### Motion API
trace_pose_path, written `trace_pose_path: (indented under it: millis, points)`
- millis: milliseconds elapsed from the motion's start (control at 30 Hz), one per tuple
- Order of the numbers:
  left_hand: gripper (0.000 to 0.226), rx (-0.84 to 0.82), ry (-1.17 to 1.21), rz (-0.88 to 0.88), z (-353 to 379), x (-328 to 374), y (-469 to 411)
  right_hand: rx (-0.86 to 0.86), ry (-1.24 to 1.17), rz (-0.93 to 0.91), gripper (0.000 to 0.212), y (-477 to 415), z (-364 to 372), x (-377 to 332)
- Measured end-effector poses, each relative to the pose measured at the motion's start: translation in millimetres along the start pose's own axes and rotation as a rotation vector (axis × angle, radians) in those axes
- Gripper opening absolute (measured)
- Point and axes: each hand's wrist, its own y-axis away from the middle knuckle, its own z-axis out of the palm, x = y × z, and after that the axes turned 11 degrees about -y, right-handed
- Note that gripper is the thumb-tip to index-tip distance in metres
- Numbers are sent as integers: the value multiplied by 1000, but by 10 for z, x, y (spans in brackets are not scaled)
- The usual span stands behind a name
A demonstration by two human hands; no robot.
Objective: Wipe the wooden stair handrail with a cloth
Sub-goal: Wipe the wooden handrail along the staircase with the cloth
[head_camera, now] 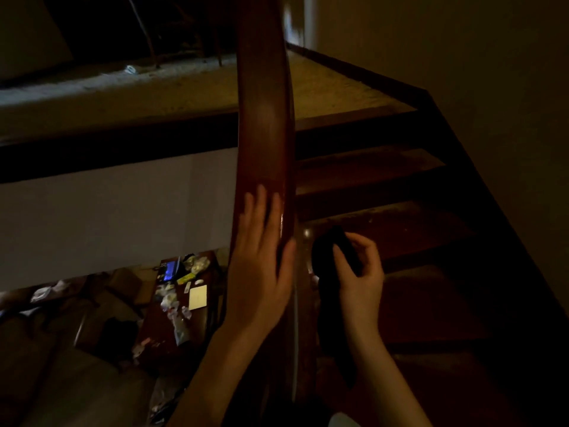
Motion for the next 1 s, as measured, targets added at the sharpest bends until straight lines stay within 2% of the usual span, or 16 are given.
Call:
trace_pose_path:
  millis: [100, 167, 300, 467, 600, 867, 1000]
  points:
    - [65, 5, -184, -119, 118, -20, -96, -107, 115, 59, 23, -291, 43, 65]
    - [62, -9, -269, -153, 141, 22, -106, -173, 146, 152, 21, -387, 78, 46]
    - [59, -82, -256, -230, 59, 83, -121, -271, 116, 231, 20, -388, 202, -115]
    - [60, -105, -230, -300, 14, 156, -130, -250, 138, 342, 9, -405, 326, -241]
    - [61, -85, -229, -331, 41, 156, -129, -166, 97, 396, 14, -643, 518, -254]
    - [62, -57, -255, -320, 110, 130, -103, -144, 118, 106, 10, -1923, 1303, -467]
    - [62, -65, -290, -307, 111, 131, -112, -163, 156, -23, 7, -1623, 1151, -408]
